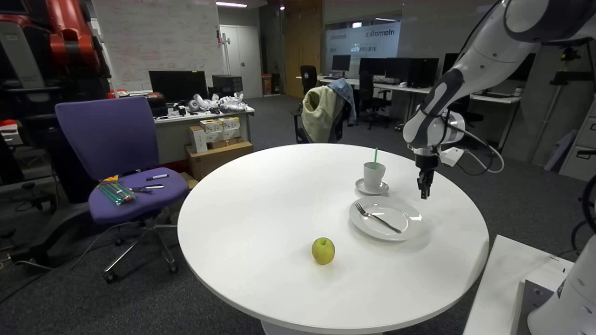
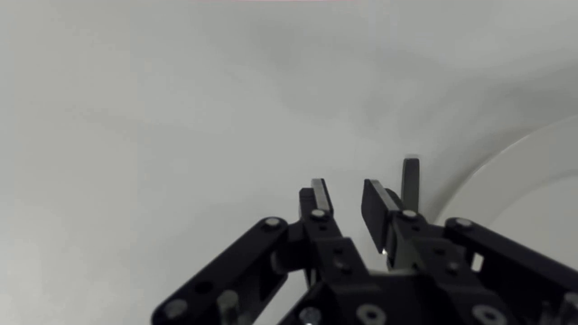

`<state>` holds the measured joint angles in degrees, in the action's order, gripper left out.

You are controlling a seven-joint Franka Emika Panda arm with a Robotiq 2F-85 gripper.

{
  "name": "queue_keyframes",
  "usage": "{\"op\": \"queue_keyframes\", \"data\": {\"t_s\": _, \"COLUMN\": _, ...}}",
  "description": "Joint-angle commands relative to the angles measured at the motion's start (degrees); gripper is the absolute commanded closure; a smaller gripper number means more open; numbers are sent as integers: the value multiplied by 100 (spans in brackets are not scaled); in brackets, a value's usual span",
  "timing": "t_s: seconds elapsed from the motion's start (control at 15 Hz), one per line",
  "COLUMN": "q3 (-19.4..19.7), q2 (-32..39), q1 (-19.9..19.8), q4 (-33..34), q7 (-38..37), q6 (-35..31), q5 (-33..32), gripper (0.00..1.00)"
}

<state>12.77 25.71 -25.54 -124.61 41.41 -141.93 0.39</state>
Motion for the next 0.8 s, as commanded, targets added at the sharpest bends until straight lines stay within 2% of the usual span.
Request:
{"op": "queue_keyframes", "data": {"t_s": 0.0, "q3": -8, "q2": 55, "q1": 64, "q4": -125, "q7": -127, "q6": -140, "q5": -258, "gripper": 83}}
{"op": "queue_keyframes", "data": {"t_s": 0.27, "q3": 15, "q2": 170, "q1": 223, "q4": -275, "q7": -213, "q6": -250, "q5": -612, "gripper": 73}}
{"op": "queue_keyframes", "data": {"t_s": 0.73, "q3": 6, "q2": 158, "q1": 378, "q4": -526, "q7": -416, "q6": -440, "q5": -1086, "gripper": 67}}
